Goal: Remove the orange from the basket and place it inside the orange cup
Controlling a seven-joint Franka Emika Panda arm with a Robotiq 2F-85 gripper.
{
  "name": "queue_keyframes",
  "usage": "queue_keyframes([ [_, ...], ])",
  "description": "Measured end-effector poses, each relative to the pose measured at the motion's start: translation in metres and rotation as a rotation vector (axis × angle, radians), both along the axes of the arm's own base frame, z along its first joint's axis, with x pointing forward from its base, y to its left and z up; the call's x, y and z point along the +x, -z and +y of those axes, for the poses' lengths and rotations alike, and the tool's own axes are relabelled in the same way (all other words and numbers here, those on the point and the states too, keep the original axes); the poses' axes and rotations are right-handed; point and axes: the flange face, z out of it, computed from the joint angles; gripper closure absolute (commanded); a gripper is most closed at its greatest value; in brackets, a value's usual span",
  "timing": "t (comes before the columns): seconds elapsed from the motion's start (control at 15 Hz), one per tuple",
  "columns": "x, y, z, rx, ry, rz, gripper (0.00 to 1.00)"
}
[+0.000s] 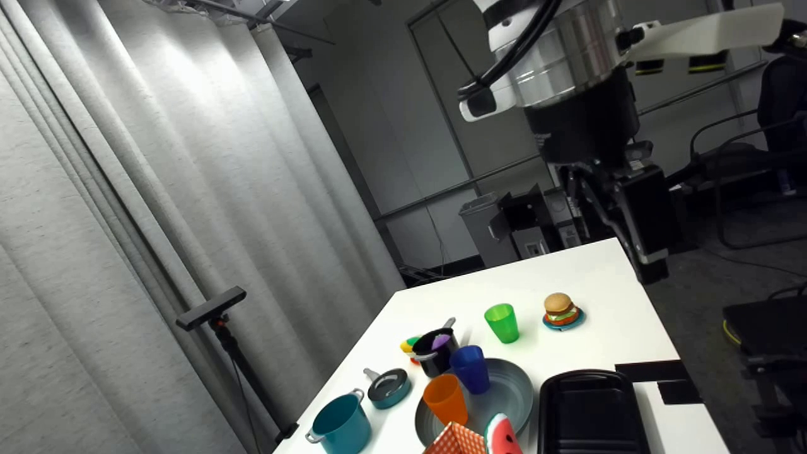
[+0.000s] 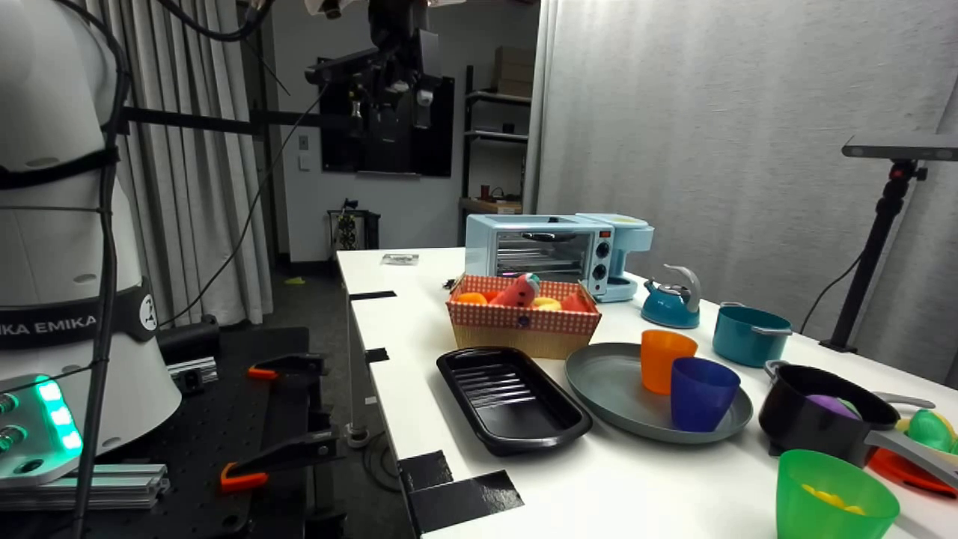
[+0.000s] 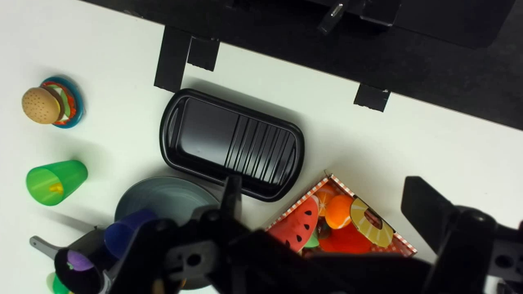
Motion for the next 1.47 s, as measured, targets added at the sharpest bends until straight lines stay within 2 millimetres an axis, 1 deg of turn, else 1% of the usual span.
queue_keyframes([
  [0.4, 0.032, 0.036, 0.009, 0.026, -0.032, -0.018, 0.0],
  [0.6, 0.042, 0.044, 0.014, 0.034, -0.045, -0.014, 0.0],
  [0.73, 0.04, 0.04, 0.02, 0.033, -0.057, -0.014, 0.0],
  [0.8, 0.037, 0.037, 0.023, 0.031, -0.063, -0.008, 0.0],
  [1.0, 0.015, 0.024, 0.029, 0.02, -0.059, 0.035, 0.0],
  [1.07, 0.012, 0.019, 0.03, 0.018, -0.061, 0.031, 0.0],
  [1.13, 0.011, 0.019, 0.03, 0.018, -0.062, 0.028, 0.0],
  [1.47, 0.015, 0.027, 0.03, 0.017, -0.06, 0.048, 0.0],
])
